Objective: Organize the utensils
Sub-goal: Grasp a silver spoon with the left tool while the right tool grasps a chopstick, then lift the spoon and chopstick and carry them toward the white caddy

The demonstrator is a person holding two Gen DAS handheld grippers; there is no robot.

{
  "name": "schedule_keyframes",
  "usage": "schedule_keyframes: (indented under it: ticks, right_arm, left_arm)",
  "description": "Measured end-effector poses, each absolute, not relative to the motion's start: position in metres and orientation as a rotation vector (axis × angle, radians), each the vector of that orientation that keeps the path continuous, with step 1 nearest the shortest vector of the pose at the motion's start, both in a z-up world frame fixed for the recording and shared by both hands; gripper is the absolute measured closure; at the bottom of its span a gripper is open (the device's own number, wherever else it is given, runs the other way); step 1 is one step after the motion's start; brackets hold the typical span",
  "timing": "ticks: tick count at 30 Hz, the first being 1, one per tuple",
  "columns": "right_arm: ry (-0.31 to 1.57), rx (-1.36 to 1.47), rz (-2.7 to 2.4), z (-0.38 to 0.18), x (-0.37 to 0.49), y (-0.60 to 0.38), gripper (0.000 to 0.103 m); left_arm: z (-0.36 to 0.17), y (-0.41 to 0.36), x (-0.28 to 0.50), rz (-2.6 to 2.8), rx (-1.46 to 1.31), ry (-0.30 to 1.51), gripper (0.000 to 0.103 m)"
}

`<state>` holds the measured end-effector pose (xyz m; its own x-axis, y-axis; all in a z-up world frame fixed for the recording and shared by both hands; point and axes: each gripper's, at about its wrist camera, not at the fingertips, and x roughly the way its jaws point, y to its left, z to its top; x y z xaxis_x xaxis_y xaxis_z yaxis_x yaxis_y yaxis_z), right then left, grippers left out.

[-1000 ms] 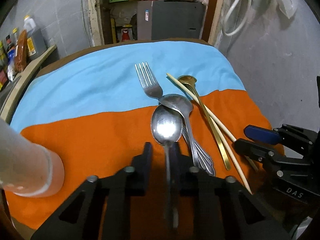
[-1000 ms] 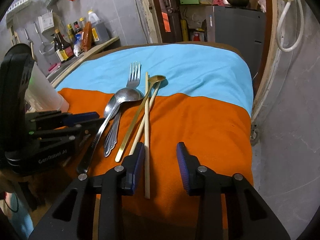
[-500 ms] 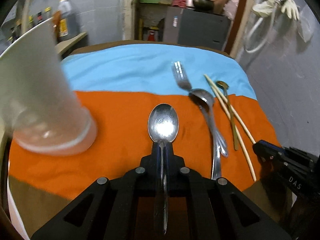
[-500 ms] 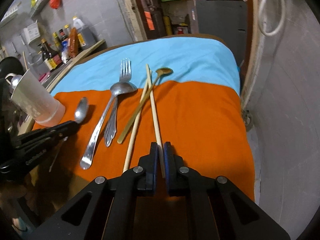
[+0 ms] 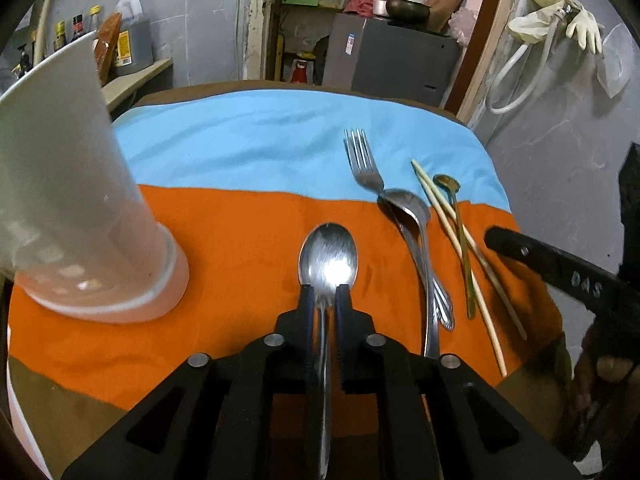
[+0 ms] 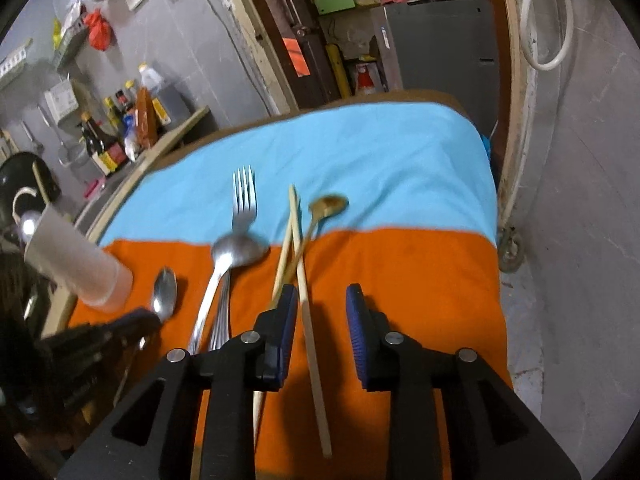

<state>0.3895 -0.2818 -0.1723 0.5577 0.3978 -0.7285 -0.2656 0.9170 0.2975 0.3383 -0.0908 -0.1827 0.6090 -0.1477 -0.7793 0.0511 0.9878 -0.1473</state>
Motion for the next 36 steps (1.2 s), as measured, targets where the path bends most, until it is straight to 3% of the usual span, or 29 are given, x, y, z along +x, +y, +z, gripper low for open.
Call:
schedule_keyframes:
  ticks: [6, 15, 20, 22, 23, 25, 29, 36]
  right_arm:
    - [0.905, 0.214, 0.404, -0.174, 0.415, -0.278, 0.079]
    - [0.958, 0.250, 0.398, -0.185, 0.433, -0.272, 0.079]
    - [0.971, 0.223, 0.374, -0.185, 0.441, -0.265, 0.078]
    - [0.974, 0.201, 0.359, -0.185, 0.443, -0.259, 0.078]
    - [0.976, 0.189, 0.351, -0.185, 0.444, -0.257, 0.078]
    - [0.982, 0.140, 0.327, -0.184, 0.445, -0.251, 0.078]
    - [0.998, 0.152, 0.331, -0.185, 0.447, -0.248, 0.094]
    - [0.970, 0.402, 0.397, -0.193, 0.445, -0.275, 0.097]
  left_arm:
    - [-0.184, -0.092, 0.353, -0.124, -0.123, 0.905, 0.068]
    - [-0.187, -0.094, 0.371, -0.137, -0.090, 0.939, 0.062]
    - [-0.191, -0.103, 0.371, -0.115, -0.024, 0.929, 0.063]
    - [-0.192, -0.106, 0.370, -0.102, -0.004, 0.927, 0.066]
    - [-0.194, -0.108, 0.369, -0.096, 0.003, 0.925, 0.074]
    - [-0.195, -0.108, 0.369, -0.097, 0.005, 0.924, 0.074]
    - [-0.194, -0.102, 0.366, -0.115, -0.025, 0.911, 0.074]
    - [-0.180, -0.092, 0.355, -0.141, -0.087, 0.853, 0.074]
